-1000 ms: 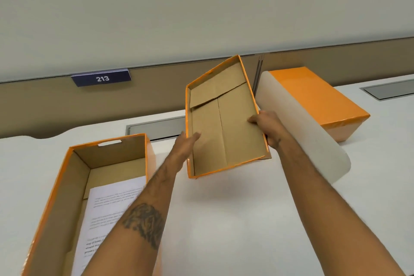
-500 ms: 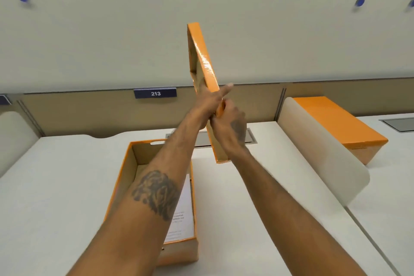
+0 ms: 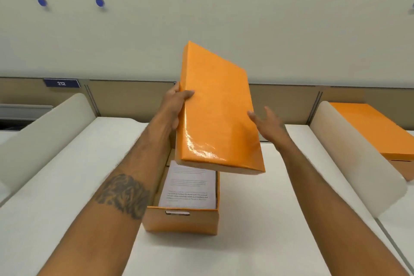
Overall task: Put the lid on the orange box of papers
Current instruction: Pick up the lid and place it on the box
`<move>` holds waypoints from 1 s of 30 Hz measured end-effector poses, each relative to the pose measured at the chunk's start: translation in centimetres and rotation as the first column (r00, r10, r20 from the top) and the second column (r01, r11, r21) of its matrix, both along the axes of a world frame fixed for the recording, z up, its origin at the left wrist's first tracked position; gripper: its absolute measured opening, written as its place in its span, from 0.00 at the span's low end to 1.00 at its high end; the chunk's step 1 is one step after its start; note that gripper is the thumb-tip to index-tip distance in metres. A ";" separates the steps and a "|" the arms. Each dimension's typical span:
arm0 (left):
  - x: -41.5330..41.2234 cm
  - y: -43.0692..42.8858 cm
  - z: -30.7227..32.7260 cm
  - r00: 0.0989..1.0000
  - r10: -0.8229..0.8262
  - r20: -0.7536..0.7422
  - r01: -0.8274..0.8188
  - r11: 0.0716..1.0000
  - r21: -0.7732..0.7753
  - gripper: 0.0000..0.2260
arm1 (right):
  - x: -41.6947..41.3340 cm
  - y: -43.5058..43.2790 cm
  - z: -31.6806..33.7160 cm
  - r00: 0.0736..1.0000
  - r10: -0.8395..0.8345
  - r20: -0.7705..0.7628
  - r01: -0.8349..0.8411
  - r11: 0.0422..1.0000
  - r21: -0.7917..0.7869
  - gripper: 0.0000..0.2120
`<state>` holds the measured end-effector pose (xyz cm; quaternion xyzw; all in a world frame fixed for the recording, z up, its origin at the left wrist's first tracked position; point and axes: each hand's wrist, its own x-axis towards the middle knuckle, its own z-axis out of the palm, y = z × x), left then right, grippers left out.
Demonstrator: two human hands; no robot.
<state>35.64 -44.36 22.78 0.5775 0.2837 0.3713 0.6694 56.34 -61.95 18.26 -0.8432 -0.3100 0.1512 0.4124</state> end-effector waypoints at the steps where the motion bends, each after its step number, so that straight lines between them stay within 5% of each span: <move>1: -1.0 0.1 -0.4 1.000 -0.013 -0.002 0.013 1.000 -0.020 0.18 | -0.1 -0.5 -0.6 0.993 0.032 -0.114 -0.031 0.999 0.011 0.43; 3: -2.6 0.4 -1.6 0.999 -0.045 0.002 0.045 0.997 -0.060 0.16 | -0.9 -1.1 -2.1 0.954 0.108 -0.278 -0.085 0.992 0.094 0.42; 7: -5.4 1.7 -4.1 0.998 -0.059 -0.033 0.055 0.993 -0.103 0.17 | -4.1 -0.5 -4.1 0.940 0.183 -0.288 -0.133 0.974 0.183 0.37; 12: -8.7 3.7 -7.9 0.937 0.053 -0.346 -0.006 0.991 0.136 0.19 | -7.6 1.9 -6.1 0.943 0.063 -0.328 0.024 0.967 0.253 0.35; 20: -11.8 5.6 -14.3 0.893 -0.019 -0.449 0.022 1.000 0.000 0.24 | -12.3 3.8 -9.7 0.947 -0.013 -0.321 0.054 0.991 0.120 0.29; 30: -10.3 6.8 -18.7 0.847 -0.010 -0.531 0.015 1.000 0.005 0.25 | -12.1 5.1 -12.8 0.941 -0.055 -0.333 0.064 0.998 0.015 0.35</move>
